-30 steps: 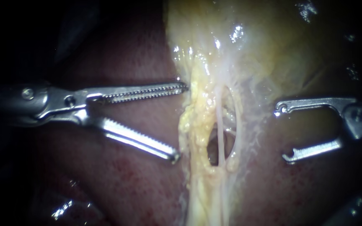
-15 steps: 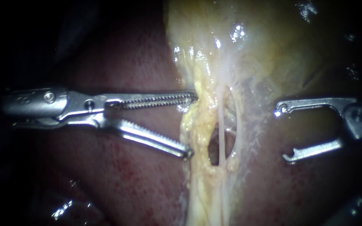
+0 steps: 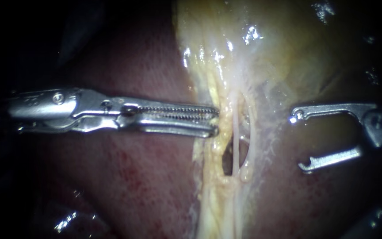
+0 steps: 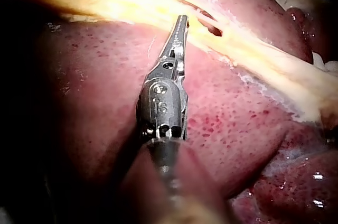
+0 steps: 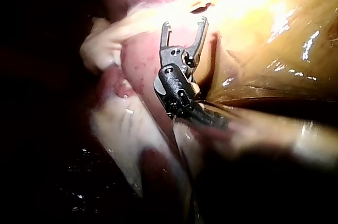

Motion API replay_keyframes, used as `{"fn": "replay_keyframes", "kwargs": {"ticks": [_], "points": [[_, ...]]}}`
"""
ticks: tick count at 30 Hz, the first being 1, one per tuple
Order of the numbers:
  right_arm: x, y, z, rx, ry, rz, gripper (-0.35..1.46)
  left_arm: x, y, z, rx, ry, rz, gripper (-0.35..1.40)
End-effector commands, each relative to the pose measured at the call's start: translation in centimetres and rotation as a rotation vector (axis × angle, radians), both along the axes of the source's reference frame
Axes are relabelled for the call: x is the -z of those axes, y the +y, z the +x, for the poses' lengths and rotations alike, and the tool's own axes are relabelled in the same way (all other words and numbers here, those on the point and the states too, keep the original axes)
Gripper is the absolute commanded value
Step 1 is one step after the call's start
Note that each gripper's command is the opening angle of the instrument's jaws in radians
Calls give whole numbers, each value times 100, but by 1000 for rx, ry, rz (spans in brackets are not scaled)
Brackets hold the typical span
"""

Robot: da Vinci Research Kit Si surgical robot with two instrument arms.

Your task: Grabbing gallbladder

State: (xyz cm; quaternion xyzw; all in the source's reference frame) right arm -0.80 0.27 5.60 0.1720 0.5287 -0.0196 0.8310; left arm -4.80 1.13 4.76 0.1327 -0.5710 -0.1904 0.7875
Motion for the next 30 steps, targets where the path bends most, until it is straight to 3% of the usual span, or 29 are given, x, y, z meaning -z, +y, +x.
{"fn": "replay_keyframes", "kwargs": {"ticks": [1, 30], "points": [[0, 0, 0, 0, 0, 0, 57, -1, 0, 1, 0, -2, 0, -35], [0, 0, 0, 0, 0, 0, 57, 7, -6, 4, 5, 2, 11, -35]]}}
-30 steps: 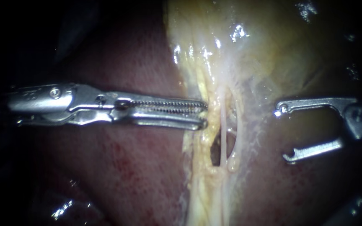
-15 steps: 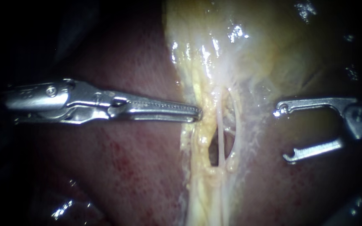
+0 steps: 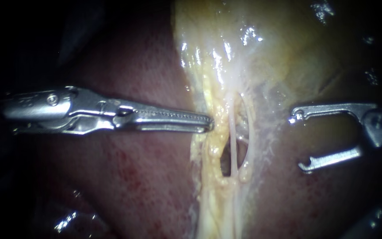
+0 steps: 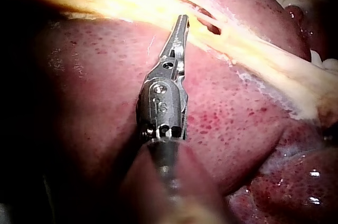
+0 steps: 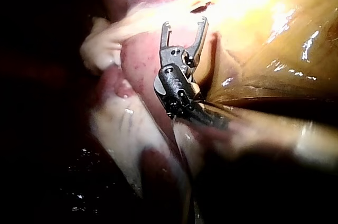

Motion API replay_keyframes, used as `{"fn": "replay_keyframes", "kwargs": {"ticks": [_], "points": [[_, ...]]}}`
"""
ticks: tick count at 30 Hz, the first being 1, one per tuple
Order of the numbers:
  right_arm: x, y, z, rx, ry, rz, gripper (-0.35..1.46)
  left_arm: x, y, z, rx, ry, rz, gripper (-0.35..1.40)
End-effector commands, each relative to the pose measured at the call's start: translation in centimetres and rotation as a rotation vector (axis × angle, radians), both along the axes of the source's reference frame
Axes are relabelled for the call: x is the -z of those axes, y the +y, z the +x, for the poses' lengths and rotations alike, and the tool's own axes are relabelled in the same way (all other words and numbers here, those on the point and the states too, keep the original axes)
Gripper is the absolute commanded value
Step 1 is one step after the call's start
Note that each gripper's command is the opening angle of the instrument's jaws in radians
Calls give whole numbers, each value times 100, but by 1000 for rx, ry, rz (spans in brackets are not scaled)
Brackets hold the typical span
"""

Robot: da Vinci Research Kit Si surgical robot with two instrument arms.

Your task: Grabbing gallbladder

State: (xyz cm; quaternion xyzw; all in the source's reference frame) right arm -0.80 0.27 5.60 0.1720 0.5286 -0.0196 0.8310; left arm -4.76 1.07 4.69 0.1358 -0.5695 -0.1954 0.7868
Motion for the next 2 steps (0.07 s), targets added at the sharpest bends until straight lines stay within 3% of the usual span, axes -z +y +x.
{"fn": "replay_keyframes", "kwargs": {"ticks": [1, 2], "points": [[0, 0, 0, 0, 0, 0, 57, 0, 0, 0, 0, 0, -1, -35], [0, 0, 0, 0, 0, 0, 57, 0, 0, 0, 0, 0, -1, -35]]}}
